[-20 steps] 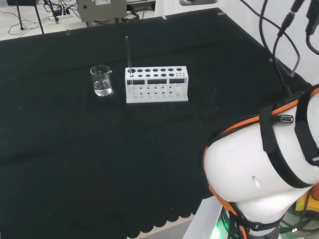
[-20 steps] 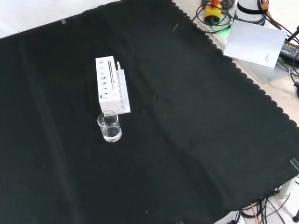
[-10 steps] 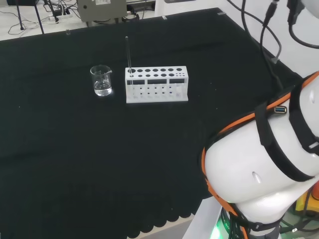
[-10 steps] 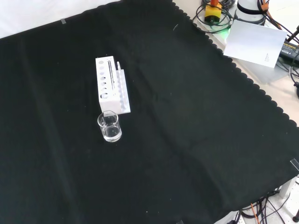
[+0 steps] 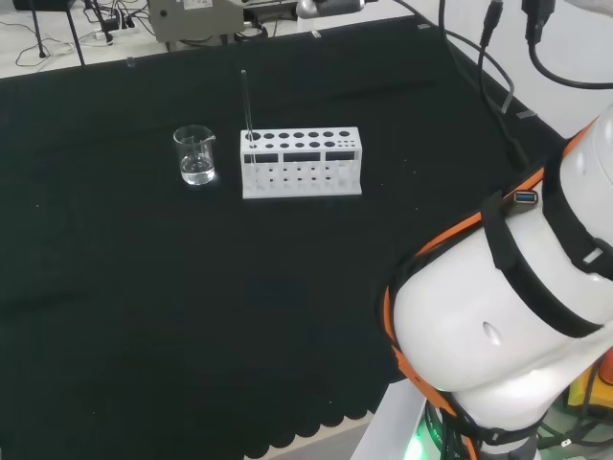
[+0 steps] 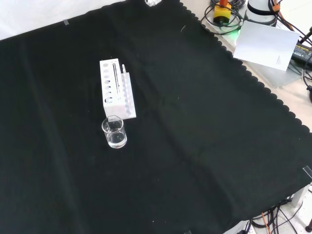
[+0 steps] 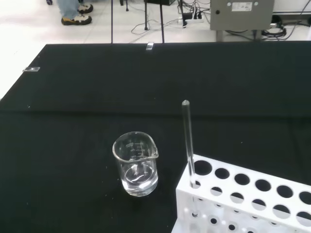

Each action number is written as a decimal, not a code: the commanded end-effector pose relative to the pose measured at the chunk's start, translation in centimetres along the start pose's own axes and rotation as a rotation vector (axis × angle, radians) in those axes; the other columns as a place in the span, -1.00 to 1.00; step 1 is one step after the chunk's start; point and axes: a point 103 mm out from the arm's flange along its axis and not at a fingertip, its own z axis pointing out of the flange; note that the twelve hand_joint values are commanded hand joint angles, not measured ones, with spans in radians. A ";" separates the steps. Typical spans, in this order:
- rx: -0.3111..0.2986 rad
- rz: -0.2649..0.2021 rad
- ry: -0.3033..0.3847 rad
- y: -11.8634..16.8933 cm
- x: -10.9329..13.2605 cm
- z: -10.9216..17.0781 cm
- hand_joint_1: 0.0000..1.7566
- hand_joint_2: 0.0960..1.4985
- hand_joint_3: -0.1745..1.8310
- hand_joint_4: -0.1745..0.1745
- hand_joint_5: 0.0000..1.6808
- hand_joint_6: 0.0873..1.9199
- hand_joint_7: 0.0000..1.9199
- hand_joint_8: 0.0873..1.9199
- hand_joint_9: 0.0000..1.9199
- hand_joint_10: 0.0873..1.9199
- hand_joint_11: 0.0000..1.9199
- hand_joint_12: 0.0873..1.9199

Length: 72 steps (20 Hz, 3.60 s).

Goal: Take the glass rod from the white test tube rack.

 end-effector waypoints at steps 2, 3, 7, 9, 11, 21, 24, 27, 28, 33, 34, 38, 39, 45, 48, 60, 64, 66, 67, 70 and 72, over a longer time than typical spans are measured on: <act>0.018 -0.038 0.014 1.9 0.2 1.6 -0.35 0.19 -0.35 -1.00 -0.72 -1.00 -0.82 -0.06 -0.58 -0.10 -0.88 0.51; 0.018 -0.042 0.016 2.4 0.3 1.9 -0.35 0.19 -0.35 -1.00 -0.72 -1.00 -0.82 -0.06 -0.58 -0.10 -0.88 0.51; 0.019 -0.060 0.029 3.9 0.0 3.1 -0.35 0.19 -0.35 -1.00 -0.70 -1.00 -0.79 -0.06 -0.56 -0.10 -0.86 0.51; 0.022 -0.061 0.041 4.4 -0.2 3.7 -0.35 0.19 -0.35 -1.00 -0.68 -1.00 -0.77 -0.05 -0.55 -0.09 -0.85 0.51; 0.029 -0.061 0.043 4.8 -0.5 4.4 -0.35 0.19 -0.35 -1.00 -0.67 -1.00 -0.75 -0.05 -0.53 -0.09 -0.84 0.51; 0.055 -0.047 0.059 6.3 -2.2 6.6 -0.34 0.20 -0.35 -1.00 -0.64 -1.00 -0.69 -0.04 -0.48 -0.11 -0.80 0.50; 0.065 -0.052 0.056 6.8 -2.2 7.6 -0.34 0.20 -0.35 -1.00 -0.63 -1.00 -0.65 -0.04 -0.44 -0.11 -0.79 0.50; 0.075 -0.056 0.055 7.2 -2.2 8.4 -0.33 0.21 -0.35 -1.00 -0.61 -1.00 -0.62 -0.05 -0.40 -0.12 -0.77 0.49; 0.075 -0.059 0.053 7.2 -2.2 8.7 -0.33 0.21 -0.35 -1.00 -0.61 -1.00 -0.61 -0.05 -0.39 -0.12 -0.77 0.49; 0.092 -0.063 0.081 7.7 -2.6 10.0 -0.32 0.21 -0.35 -1.00 -0.58 -1.00 -0.56 -0.06 -0.31 -0.14 -0.71 0.48; 0.096 -0.064 0.082 7.8 -2.7 10.2 -0.32 0.21 -0.35 -1.00 -0.58 -1.00 -0.56 -0.06 -0.30 -0.15 -0.69 0.48; 0.108 -0.065 0.085 8.3 -2.9 11.1 -0.31 0.22 -0.35 -1.00 -0.57 -1.00 -0.55 -0.07 -0.23 -0.15 -0.58 0.46; 0.112 -0.065 0.084 8.3 -2.9 11.3 -0.31 0.22 -0.35 -1.00 -0.57 -1.00 -0.54 -0.07 -0.22 -0.15 -0.57 0.46; 0.141 -0.064 0.075 8.6 -2.7 12.5 -0.30 0.22 -0.34 -1.00 -0.56 -1.00 -0.51 -0.06 -0.17 -0.14 -0.55 0.46; 0.162 -0.068 0.075 8.8 -2.5 13.4 -0.30 0.23 -0.34 -1.00 -0.54 -0.99 -0.47 -0.05 -0.15 -0.13 -0.55 0.46; 0.234 -0.053 0.069 9.1 -2.5 15.5 -0.29 0.23 -0.34 -1.00 -0.50 -0.94 -0.28 -0.05 -0.07 -0.13 -0.53 0.45; 0.245 -0.047 0.069 9.4 -3.0 16.0 -0.29 0.24 -0.33 -1.00 -0.48 -0.92 -0.22 -0.03 -0.03 -0.11 -0.52 0.45; 0.247 -0.045 0.069 9.6 -3.2 16.3 -0.29 0.24 -0.33 -1.00 -0.48 -0.90 -0.20 -0.02 -0.01 -0.08 -0.50 0.44; 0.248 -0.044 0.072 9.7 -3.3 16.5 -0.29 0.24 -0.33 -1.00 -0.49 -0.86 -0.19 -0.01 -0.01 -0.07 -0.49 0.44; 0.251 -0.045 0.071 9.9 -3.3 16.8 -0.27 0.24 -0.32 -1.00 -0.54 -0.61 -0.16 0.01 0.02 -0.04 -0.44 0.42; 0.252 -0.047 0.068 10.1 -3.4 17.1 -0.21 0.23 -0.32 -1.00 -0.55 -0.42 -0.13 0.03 0.04 -0.03 -0.41 0.42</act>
